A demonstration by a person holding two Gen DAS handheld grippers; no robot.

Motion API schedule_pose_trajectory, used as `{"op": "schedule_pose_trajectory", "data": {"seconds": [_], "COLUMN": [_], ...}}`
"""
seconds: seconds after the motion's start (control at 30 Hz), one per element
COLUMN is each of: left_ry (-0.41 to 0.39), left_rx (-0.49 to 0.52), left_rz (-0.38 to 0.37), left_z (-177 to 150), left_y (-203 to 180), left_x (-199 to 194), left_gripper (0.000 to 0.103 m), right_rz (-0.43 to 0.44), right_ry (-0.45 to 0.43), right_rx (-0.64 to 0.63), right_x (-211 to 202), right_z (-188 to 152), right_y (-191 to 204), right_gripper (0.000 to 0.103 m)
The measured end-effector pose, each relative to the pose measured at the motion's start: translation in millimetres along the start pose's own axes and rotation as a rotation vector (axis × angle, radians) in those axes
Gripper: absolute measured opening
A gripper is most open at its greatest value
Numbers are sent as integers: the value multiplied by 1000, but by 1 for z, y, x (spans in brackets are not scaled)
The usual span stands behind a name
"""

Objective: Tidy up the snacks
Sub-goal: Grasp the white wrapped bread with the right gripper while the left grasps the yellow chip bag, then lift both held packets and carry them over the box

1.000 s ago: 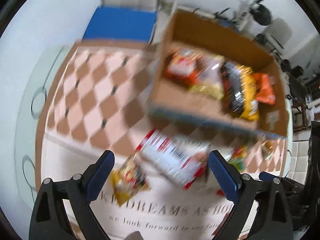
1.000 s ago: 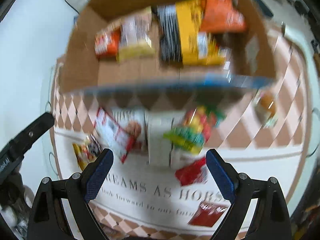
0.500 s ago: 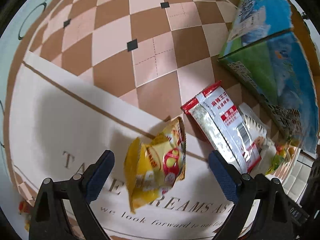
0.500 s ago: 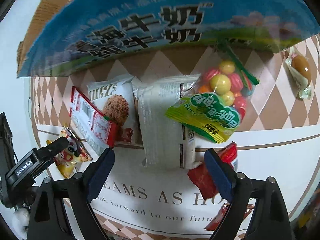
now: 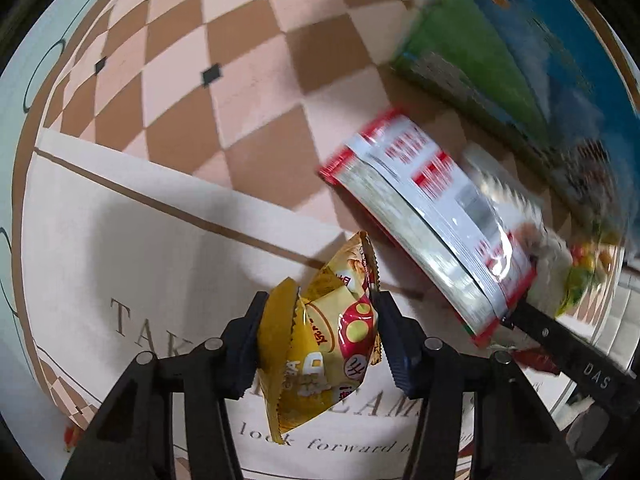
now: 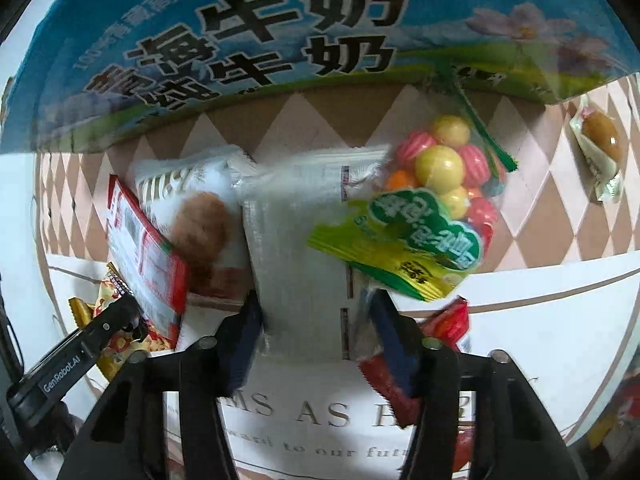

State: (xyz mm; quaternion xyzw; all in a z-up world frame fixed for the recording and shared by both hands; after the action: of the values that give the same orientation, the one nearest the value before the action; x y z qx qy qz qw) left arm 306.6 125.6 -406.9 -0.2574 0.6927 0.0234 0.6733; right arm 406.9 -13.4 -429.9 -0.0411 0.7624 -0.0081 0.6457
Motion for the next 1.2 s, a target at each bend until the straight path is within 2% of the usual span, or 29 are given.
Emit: {"op": "schedule_pose_trajectory", "data": {"seconds": [0.3, 0.43, 0.63, 0.73, 0.9, 0.93, 1.03, 1.2], "left_ry": [66, 97, 89, 83, 72, 71, 67, 48], "left_rx": [126, 143, 189, 190, 185, 185, 187, 197], "left_rz": [43, 58, 105, 107, 106, 105, 101, 75], "left_z": [-57, -75, -89, -78, -76, -76, -78, -89], "left_y": [-37, -45, -60, -56, -51, -45, -33, -45], "left_x": [22, 36, 43, 41, 35, 32, 23, 7], "left_gripper": [51, 53, 54, 51, 51, 50, 44, 43], "right_rz": [-17, -32, -64, -88, -123, -139, -154, -102], "right_ry": [78, 82, 84, 75, 64, 57, 20, 20], "right_rx": [-110, -135, -131, -146, -147, -159, -182, -167], "right_x": [12, 16, 22, 22, 21, 21, 20, 10], "right_z": [-48, -64, -73, -70, -68, -67, -74, -91], "right_y": [-4, -1, 6, 19, 37, 37, 37, 37], "right_gripper": [56, 57, 64, 68, 66, 61, 59, 58]}}
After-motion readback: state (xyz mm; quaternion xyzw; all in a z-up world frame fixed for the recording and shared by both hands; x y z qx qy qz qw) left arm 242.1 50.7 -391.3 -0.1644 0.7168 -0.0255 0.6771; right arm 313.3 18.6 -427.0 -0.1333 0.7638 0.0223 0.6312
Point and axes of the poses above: each gripper's, at about its wrist camera, not at the fingertips, and x roughly the way its jaws point, y to its left, z to its top, the point moved 4 cm from there along x, roughly the way its jaws point, and after that the axes turned 12 degrees about -z, right-handed, at the moved point
